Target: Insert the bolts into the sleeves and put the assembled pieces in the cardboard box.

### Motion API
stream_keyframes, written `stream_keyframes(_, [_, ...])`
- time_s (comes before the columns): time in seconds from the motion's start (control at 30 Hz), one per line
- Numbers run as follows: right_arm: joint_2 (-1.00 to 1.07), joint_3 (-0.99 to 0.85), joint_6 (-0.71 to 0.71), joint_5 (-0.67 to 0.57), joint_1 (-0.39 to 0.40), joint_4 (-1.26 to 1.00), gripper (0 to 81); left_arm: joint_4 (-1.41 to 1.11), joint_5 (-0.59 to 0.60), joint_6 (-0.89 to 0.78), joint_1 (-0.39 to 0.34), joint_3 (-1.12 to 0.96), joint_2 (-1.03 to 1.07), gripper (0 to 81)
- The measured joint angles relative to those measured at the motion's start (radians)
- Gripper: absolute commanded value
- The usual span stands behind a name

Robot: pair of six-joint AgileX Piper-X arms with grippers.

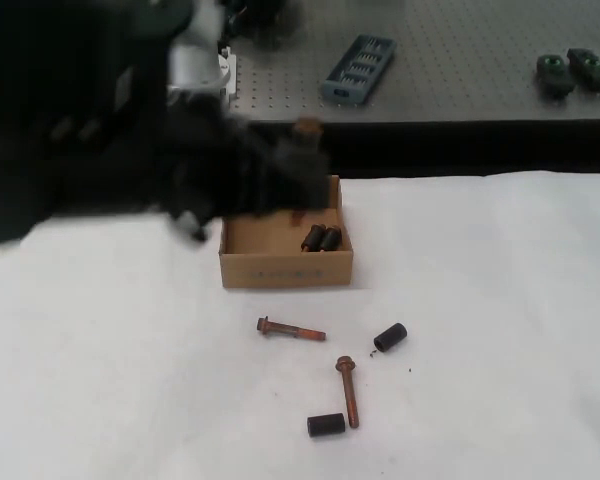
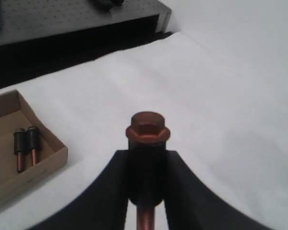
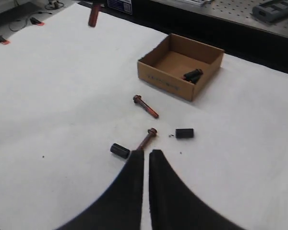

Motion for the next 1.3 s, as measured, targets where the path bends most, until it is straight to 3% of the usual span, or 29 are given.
stream_keyframes(0.47, [-0.142,0.000,-0.001,0.383,-0.001,0.230,3.7,0.426,0.028,0.009,0.071,-0.793,0.686,0.6])
stream_keyframes(0.7, [-0.145,0.000,0.007,0.422,-0.001,0.320,3.7,0.622,-0.111,0.134,0.073,-1.056,0.933,0.6])
stream_keyframes(0.97, [-0.145,0.000,0.014,0.424,-0.001,0.328,3.7,0.679,-0.190,0.165,0.107,-1.152,1.088,0.6])
stream_keyframes(1.3, [-0.145,0.000,0.014,0.424,-0.001,0.330,3.7,0.639,-0.192,0.167,0.146,-1.162,1.179,0.6])
